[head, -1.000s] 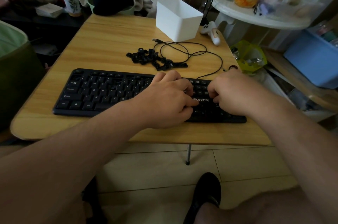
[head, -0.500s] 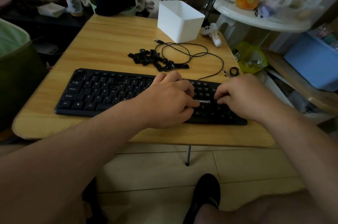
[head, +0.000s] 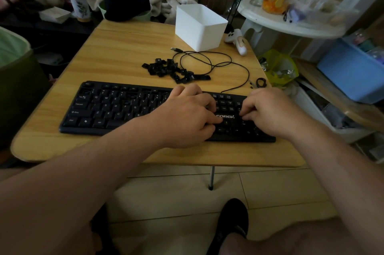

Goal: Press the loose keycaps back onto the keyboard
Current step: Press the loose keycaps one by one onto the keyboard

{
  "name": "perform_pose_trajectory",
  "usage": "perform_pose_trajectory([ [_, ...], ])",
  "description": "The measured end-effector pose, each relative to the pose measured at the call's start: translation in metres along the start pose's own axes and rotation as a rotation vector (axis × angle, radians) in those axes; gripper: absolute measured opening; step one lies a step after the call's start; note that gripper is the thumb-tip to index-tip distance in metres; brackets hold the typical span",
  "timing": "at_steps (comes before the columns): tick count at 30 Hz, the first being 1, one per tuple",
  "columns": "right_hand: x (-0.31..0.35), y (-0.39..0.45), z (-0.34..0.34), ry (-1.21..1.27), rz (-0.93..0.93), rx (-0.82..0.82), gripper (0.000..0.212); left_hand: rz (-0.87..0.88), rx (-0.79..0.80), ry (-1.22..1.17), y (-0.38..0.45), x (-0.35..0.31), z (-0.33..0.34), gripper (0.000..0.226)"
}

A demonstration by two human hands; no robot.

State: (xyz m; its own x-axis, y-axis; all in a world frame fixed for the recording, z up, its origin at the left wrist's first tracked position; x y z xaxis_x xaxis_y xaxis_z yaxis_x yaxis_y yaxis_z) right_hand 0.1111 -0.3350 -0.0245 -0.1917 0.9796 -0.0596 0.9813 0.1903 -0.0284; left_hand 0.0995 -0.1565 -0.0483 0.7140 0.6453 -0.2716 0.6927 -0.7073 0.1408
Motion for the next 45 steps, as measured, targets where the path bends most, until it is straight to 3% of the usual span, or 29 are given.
perform_pose_trajectory([
  [4, -0.018, -0.004, -0.011, 0.273, 0.189, -0.09, 0.01, 0.01, -0.022, -0.016, 0.002, -0.002, -0.002, 0.052],
  [7, -0.018, -0.004, -0.007, 0.324, 0.242, -0.069, 0.013, 0.02, -0.042, -0.048, 0.004, -0.001, -0.004, 0.049],
  [17, -0.018, 0.003, -0.005, 0.249, 0.222, 0.05, 0.017, 0.062, -0.149, -0.053, 0.017, -0.001, -0.007, 0.041],
  [25, -0.017, 0.001, 0.012, 0.397, 0.27, 0.073, 0.026, 0.077, -0.193, -0.027, 0.021, -0.003, -0.006, 0.034],
  [31, -0.029, 0.001, 0.01, 0.427, 0.309, 0.041, 0.013, 0.098, -0.209, 0.0, 0.02, -0.002, -0.006, 0.031],
  [37, -0.027, 0.005, 0.008, 0.538, 0.281, -0.036, 0.019, 0.084, -0.187, 0.008, 0.026, -0.002, -0.008, 0.034],
  [40, -0.007, 0.008, 0.01, 0.52, 0.216, -0.136, 0.016, 0.001, -0.196, -0.022, 0.031, 0.01, -0.016, 0.027],
  [45, 0.028, 0.03, -0.004, 0.389, 0.119, -0.252, 0.005, -0.294, -0.284, -0.015, 0.04, 0.072, -0.047, 0.025],
])
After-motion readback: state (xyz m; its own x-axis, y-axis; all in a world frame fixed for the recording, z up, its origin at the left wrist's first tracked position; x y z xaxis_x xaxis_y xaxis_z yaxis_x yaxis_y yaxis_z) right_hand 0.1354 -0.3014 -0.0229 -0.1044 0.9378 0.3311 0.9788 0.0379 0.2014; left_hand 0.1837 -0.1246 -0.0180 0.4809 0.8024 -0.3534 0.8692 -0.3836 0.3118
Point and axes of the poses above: each hand's wrist, its own y-axis towards the middle knuckle, its own z-axis out of the palm, x = y × z, the point moved 7 cm from there along y, towards the middle knuckle, and after that the axes turned 9 degrees about -y, right-handed, at the moved point
